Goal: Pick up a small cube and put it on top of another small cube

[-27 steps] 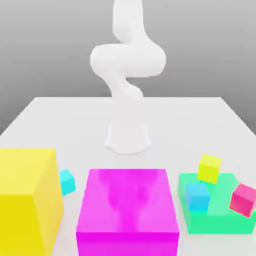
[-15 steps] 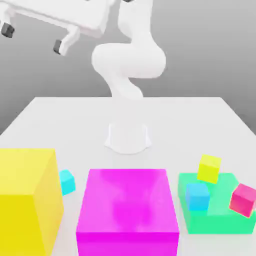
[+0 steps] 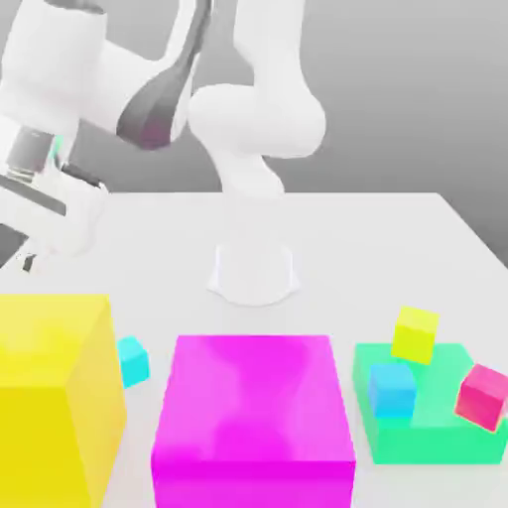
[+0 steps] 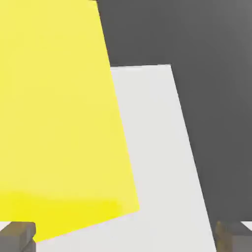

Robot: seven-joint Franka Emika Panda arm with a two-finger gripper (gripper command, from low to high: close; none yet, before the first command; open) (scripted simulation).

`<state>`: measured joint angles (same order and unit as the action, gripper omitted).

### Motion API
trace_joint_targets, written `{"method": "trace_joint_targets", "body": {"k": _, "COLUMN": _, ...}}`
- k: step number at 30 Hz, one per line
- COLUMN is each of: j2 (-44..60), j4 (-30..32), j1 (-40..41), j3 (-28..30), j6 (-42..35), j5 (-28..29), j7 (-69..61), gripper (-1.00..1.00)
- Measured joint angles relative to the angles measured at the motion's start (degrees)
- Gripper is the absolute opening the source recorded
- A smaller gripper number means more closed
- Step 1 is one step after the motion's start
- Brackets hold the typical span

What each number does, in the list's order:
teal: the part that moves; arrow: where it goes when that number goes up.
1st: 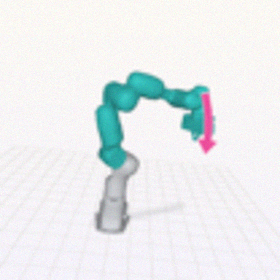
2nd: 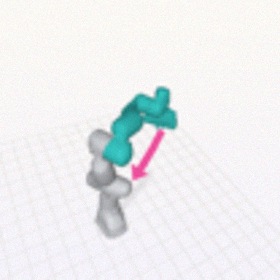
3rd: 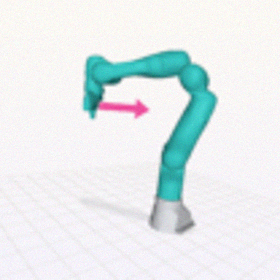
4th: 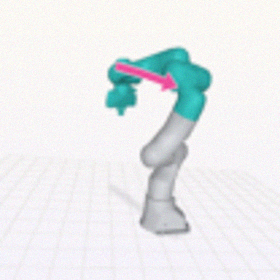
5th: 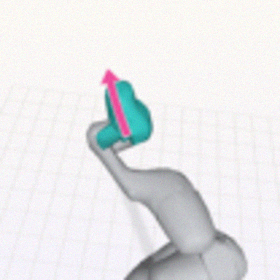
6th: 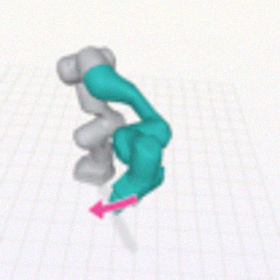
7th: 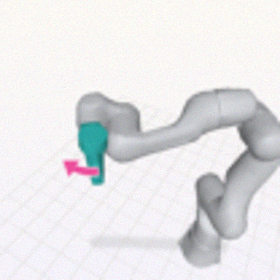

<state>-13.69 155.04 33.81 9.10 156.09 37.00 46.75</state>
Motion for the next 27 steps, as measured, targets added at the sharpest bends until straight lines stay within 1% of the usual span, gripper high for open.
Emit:
{"method": "trace_joint_targets", "body": {"k": 1, "j2": 1.78, "j4": 1.56, "j1": 0.63, "j3": 0.97, "j6": 1.62, "j5": -0.66, "j7": 0.53, "gripper": 0.0}}
{"method": "trace_joint_targets", "body": {"k": 3, "j2": 4.6, "j4": 4.3, "j1": 0.25, "j3": 1.92, "j6": 4.07, "j5": -5.14, "j7": 3.15, "gripper": 0.0}}
{"method": "trace_joint_targets", "body": {"k": 6, "j2": 7.98, "j4": 8.0, "j1": -1.59, "j3": 2.22, "j6": 6.76, "j5": -14.75, "j7": 7.58, "gripper": 0.0}}
{"method": "trace_joint_targets", "body": {"k": 10, "j2": 11.46, "j4": 12.24, "j1": -5.23, "j3": 1.27, "j6": 8.99, "j5": -29.46, "j7": 12.98, "gripper": 0.0}}
{"method": "trace_joint_targets", "body": {"k": 12, "j2": 10.79, "j4": 13.28, "j1": -6.16, "j3": 1.2, "j6": 9.23, "j5": -33.14, "j7": 14.76, "gripper": 0.0}}
{"method": "trace_joint_targets", "body": {"k": 15, "j2": 14.85, "j4": 12.85, "j1": -6.69, "j3": 0.19, "j6": 12.96, "j5": -38.43, "j7": 12.77, "gripper": 0.0}}
{"method": "trace_joint_targets", "body": {"k": 18, "j2": 20.81, "j4": 11.78, "j1": -3.93, "j3": -3.96, "j6": 17.84, "j5": -43.84, "j7": 9.15, "gripper": 0.0}}
{"method": "trace_joint_targets", "body": {"k": 20, "j2": 24.93, "j4": 11.08, "j1": -0.93, "j3": -7.16, "j6": 21.27, "j5": -45.01, "j7": 8.18, "gripper": 0.0}}
{"method": "trace_joint_targets", "body": {"k": 21, "j2": 26.56, "j4": 10.81, "j1": 0.06, "j3": -8.15, "j6": 22.63, "j5": -45.18, "j7": 7.98, "gripper": -1.0}}
{"method": "trace_joint_targets", "body": {"k": 27, "j2": 27.38, "j4": 10.67, "j1": 0.61, "j3": -8.66, "j6": 23.34, "j5": -45.03, "j7": 8.08, "gripper": -1.0}}
